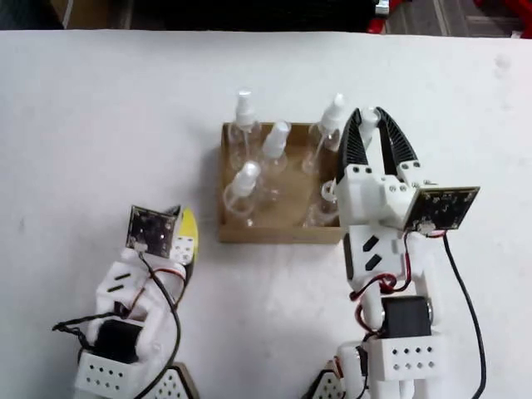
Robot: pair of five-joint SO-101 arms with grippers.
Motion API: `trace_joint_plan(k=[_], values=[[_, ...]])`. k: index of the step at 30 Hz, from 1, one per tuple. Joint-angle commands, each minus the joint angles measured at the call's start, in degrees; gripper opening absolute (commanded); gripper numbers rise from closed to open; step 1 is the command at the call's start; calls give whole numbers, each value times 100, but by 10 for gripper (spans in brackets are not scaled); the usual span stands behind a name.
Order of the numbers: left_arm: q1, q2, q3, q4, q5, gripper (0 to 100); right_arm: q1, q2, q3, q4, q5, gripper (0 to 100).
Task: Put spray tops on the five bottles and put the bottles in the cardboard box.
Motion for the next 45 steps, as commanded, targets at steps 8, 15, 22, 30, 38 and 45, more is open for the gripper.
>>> trace_joint_plan(k=[8,15,22,30,38,45], values=[[75,-48,-9,44,-70,42,-4,-40,1143,-1226,0,15],[75,-48,-9,44,-70,42,-48,-40,1451,-1218,457,15],[75,-48,-9,44,-70,42,-48,-40,1653,-1191,633,15],[75,-48,-9,53,-70,42,-110,-66,1705,-1174,633,155],[57,-48,-9,53,-70,42,-154,-92,1398,-1174,668,159],[48,-48,-9,44,-70,42,-154,-40,1134,-1165,651,158]])
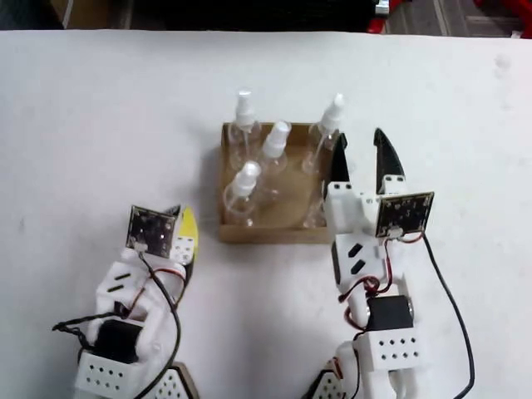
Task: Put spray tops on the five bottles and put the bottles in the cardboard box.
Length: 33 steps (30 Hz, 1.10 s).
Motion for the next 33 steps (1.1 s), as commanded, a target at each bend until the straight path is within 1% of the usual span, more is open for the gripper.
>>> trace_joint_plan(k=[1,4,7,8,10,13,17,20,23,33], values=[[48,-48,-9,35,-70,42,-13,4,-308,-84,62,153],[57,-48,-9,26,-70,42,110,-13,-607,207,53,94],[66,-48,-9,26,-70,42,435,84,-1486,822,44,7],[66,-48,-9,26,-70,42,549,180,-1829,1033,-18,15],[66,-48,-9,35,-70,42,822,567,-2444,1446,-413,22],[57,-48,-9,35,-70,42,1218,1569,-3182,2105,-941,15],[48,-48,-9,53,-70,42,1508,2914,-3798,2818,-1275,16],[48,-48,-9,44,-70,42,1402,3389,-4053,3363,-1451,16],[40,-48,-9,44,-70,42,1226,3547,-4123,3705,-1415,16],[40,-48,-9,62,-70,41,927,4136,-4149,3758,-1459,16]])
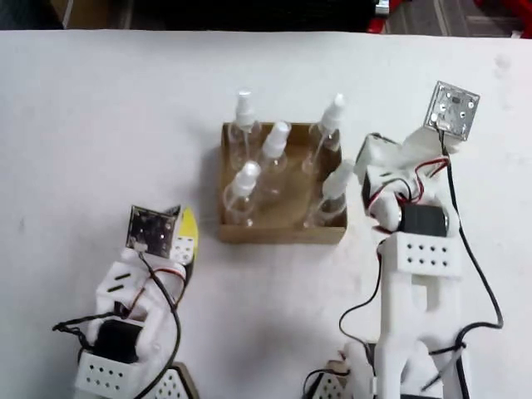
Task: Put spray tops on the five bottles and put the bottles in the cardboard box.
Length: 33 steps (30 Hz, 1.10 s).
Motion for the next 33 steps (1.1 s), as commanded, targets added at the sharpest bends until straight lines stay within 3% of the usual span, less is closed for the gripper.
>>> trace_joint_plan(k=[1,33], values=[[40,-48,-9,62,-70,41,-224,242,-273,4,-70,16],[57,-48,-9,26,-70,42,-866,-822,-273,945,-79,16]])
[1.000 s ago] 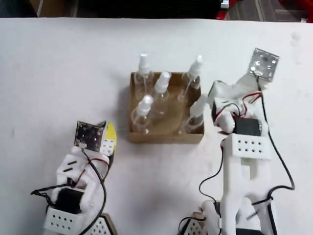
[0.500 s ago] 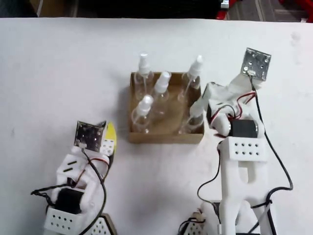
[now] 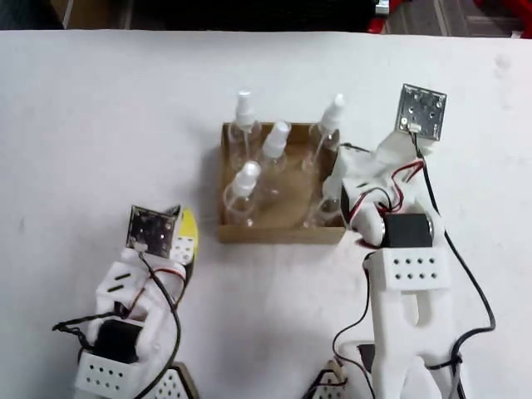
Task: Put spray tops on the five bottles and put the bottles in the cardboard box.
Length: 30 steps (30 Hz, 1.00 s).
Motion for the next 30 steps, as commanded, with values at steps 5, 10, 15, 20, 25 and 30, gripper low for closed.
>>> trace_joint_plan(k=[5,10,15,20,25,30], values=[[57,-48,-9,26,-70,42,-224,-497,-264,338,-62,16],[48,-48,-9,26,-70,42,-312,-602,-273,330,-62,16],[48,-48,-9,35,-70,42,-295,-602,-273,338,-62,16],[57,-48,-9,53,-70,42,-163,-505,-800,4,-53,16],[40,-48,-9,53,-70,42,22,365,-1881,-242,-35,22],[57,-48,-9,44,-70,42,-13,2158,-3587,690,-53,23]])
